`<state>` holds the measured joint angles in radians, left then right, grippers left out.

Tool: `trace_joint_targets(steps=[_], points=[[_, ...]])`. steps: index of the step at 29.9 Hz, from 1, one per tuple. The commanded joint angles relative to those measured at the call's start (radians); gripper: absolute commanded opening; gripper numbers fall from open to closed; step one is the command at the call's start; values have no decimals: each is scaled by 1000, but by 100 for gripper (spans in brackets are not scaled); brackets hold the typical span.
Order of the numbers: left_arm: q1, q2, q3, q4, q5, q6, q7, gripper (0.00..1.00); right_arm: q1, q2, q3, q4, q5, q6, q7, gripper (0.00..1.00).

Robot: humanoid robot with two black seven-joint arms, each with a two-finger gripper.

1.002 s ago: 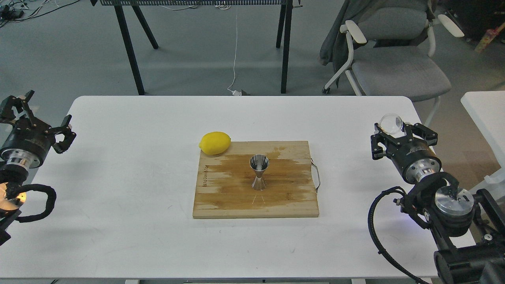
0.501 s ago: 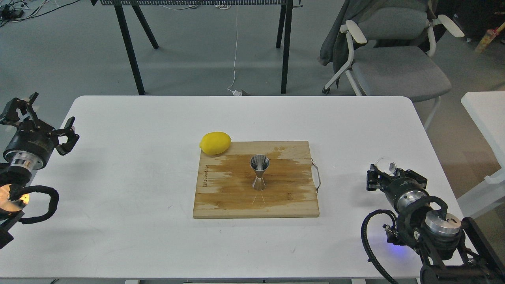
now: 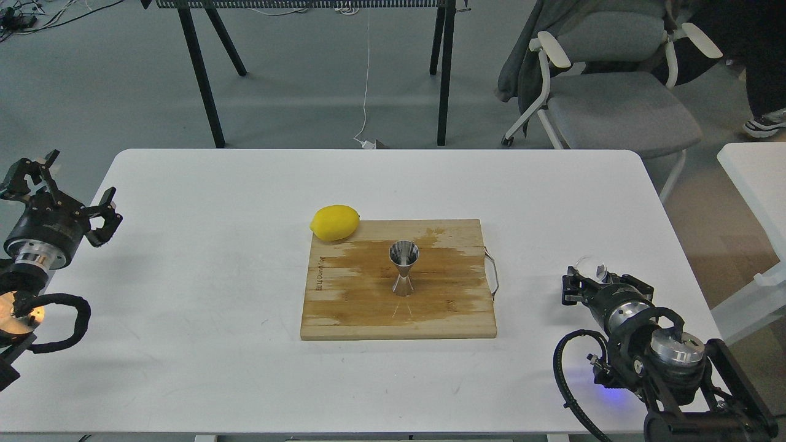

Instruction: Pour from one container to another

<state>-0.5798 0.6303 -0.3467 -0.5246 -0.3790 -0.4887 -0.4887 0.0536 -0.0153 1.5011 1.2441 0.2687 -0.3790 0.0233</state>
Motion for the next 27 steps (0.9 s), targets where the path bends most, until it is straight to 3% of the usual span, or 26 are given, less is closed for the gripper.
trace_joint_targets(steps=[1,10,21,27], points=[[0,0,0,0,0,0,0,100,0,0,-1,0,0,-8,0,53],[0,0,0,2,0,0,0,100,-4,-2,2,2,1,-21,-2,62],[0,0,0,2,0,0,0,100,-11,-3,4,28,9,-21,-5,93],[2,-1,0,15,0,0,0,100,-11,-17,7,89,9,-37,-8,98]])
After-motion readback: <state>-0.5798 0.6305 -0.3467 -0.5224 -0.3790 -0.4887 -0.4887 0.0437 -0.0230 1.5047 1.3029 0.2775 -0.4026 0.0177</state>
